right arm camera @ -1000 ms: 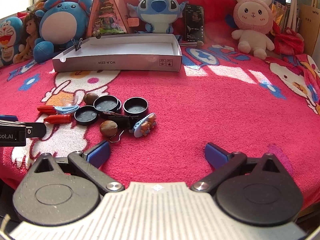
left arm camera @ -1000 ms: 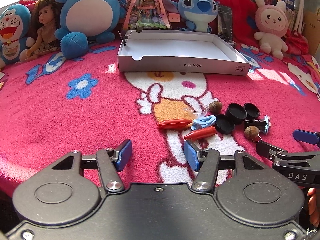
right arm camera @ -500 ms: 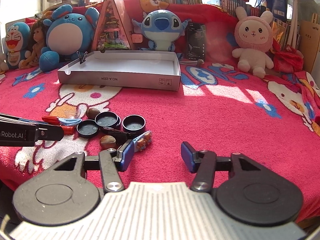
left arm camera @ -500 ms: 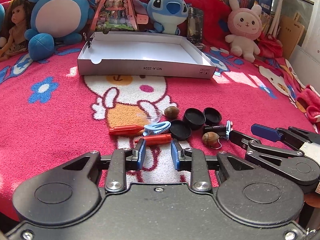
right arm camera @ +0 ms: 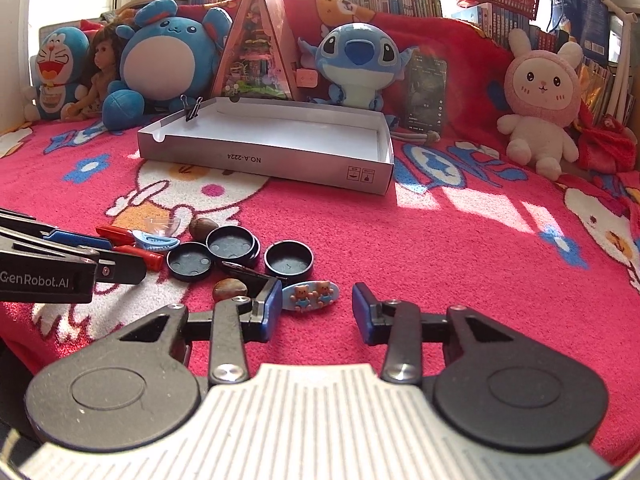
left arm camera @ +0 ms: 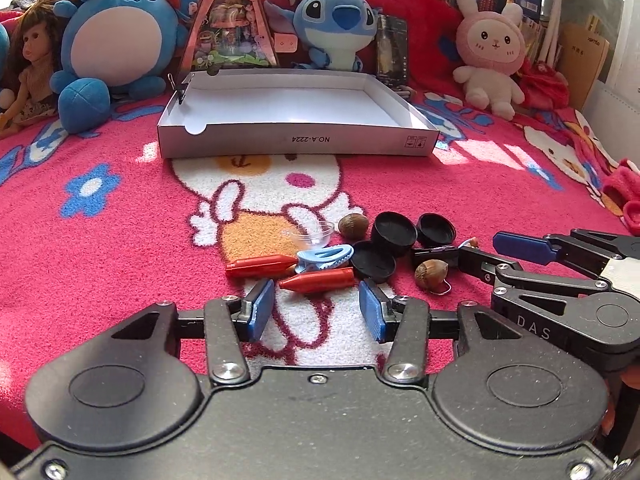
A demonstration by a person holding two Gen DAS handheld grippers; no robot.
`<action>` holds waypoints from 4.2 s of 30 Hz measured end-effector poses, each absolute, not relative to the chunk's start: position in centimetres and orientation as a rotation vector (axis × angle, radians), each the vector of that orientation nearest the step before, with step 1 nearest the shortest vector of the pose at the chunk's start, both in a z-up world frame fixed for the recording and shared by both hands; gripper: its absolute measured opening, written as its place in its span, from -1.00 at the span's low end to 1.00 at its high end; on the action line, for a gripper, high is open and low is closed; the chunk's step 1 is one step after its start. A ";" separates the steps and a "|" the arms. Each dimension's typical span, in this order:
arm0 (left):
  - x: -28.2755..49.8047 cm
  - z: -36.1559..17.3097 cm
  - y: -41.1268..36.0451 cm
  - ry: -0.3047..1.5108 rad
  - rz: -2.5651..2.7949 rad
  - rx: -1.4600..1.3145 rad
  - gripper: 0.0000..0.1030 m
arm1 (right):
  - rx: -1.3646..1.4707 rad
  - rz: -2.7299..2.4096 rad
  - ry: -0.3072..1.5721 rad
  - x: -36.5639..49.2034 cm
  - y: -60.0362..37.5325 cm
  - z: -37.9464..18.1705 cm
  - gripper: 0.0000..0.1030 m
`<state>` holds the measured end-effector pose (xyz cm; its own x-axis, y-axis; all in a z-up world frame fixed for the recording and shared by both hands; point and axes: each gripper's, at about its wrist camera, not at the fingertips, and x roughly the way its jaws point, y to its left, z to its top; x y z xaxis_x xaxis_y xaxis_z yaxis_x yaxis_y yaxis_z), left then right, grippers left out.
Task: Organize rigid objects
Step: 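Grasp a red crayon with the left tool while the right tool grasps the bear-decorated blue clip, then carry the crayon and clip into the white box while both tools open to release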
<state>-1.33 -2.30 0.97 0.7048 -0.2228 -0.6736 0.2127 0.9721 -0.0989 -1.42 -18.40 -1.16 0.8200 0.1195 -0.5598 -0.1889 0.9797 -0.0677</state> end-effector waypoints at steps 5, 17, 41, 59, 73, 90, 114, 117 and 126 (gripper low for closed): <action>-1.2 0.7 -3.1 0.740 -0.227 -0.001 -0.01 | -0.162 0.191 0.578 -0.9 -18.5 -1.1 -0.01; -0.6 0.1 -3.7 0.708 -0.230 0.011 -0.02 | -0.055 0.247 0.613 -0.1 -19.8 -1.2 0.13; -1.8 0.6 -2.4 0.693 -0.192 0.015 -0.09 | -0.049 0.048 0.628 -1.9 -22.1 -1.5 0.31; -1.9 0.3 -3.5 0.657 -0.144 0.057 -0.08 | 0.011 0.077 0.554 -2.4 -18.5 -2.0 0.35; -2.6 0.3 -3.0 0.636 -0.129 0.035 -0.18 | 0.023 0.042 0.556 -1.9 -17.7 -2.4 -0.19; 5.9 7.2 0.4 0.561 -0.152 0.011 -0.19 | 0.112 0.129 0.562 4.3 -20.0 2.8 -0.19; 27.2 5.3 0.4 0.902 -0.137 -0.071 -0.18 | 0.070 0.148 0.868 24.5 -18.8 4.9 -0.18; 28.4 4.7 0.4 0.911 -0.116 -0.067 -0.18 | 0.049 0.126 0.900 26.1 -18.2 4.2 -0.18; 30.0 3.1 0.3 0.936 -0.111 -0.083 -0.18 | 0.035 0.128 0.927 27.7 -17.1 2.9 -0.17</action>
